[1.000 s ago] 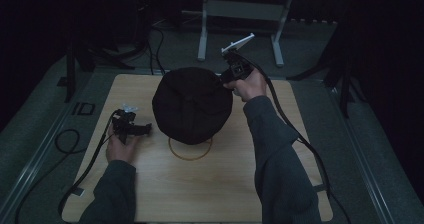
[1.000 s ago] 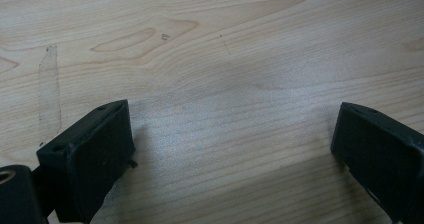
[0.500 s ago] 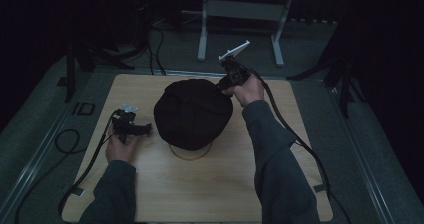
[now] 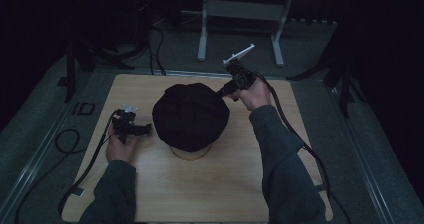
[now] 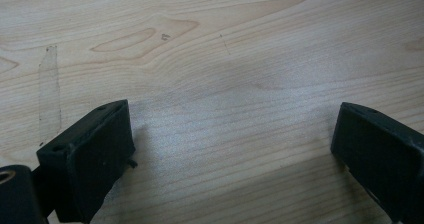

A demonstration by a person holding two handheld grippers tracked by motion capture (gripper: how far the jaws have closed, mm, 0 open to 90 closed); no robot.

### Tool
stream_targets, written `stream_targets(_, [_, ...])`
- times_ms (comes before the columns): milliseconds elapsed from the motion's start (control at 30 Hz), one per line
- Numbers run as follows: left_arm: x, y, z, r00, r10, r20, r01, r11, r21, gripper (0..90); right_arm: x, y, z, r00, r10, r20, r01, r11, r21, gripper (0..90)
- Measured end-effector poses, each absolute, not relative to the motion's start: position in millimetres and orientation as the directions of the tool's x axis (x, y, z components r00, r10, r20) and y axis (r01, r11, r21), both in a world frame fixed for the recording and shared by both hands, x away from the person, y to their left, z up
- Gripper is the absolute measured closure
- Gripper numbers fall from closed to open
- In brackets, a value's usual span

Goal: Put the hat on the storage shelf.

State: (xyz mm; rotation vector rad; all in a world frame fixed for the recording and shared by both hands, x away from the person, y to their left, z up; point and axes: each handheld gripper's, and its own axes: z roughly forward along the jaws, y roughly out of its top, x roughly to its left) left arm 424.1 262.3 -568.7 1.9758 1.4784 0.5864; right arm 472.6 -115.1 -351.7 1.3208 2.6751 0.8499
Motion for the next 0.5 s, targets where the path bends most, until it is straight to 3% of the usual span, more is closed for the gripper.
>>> stream_targets(500, [424, 262, -569, 0.282, 0.959, -0.005, 0.695, -0.201, 0.69, 3.0, 453, -140, -350, -0.656, 0.744, 0.126, 0.681, 0.511, 0.524, 62.0])
